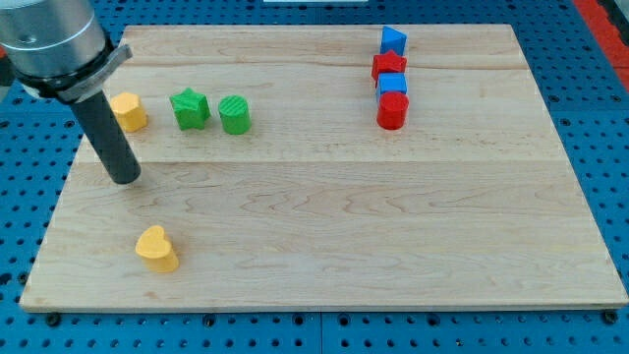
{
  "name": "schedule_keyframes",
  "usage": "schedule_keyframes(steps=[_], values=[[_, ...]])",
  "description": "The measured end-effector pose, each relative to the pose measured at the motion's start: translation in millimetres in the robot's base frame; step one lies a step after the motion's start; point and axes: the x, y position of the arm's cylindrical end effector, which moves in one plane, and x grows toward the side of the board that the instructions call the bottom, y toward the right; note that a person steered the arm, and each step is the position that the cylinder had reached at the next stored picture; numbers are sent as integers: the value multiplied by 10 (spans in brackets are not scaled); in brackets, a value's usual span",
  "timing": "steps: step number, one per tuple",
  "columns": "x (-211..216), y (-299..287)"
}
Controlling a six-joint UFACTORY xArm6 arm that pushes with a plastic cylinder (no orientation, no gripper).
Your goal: Place the yellow heart right to the green circle
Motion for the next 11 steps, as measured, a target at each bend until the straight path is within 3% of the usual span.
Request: schedule_keyframes(steps=[1,3,4,5,6,7,8,9,10,11], values=[[-565,-331],[-560,-178],[16,-188],[946,-163],[1385,509],[1023,1038],[331,1115],[625,834],[333,488],[237,1201]])
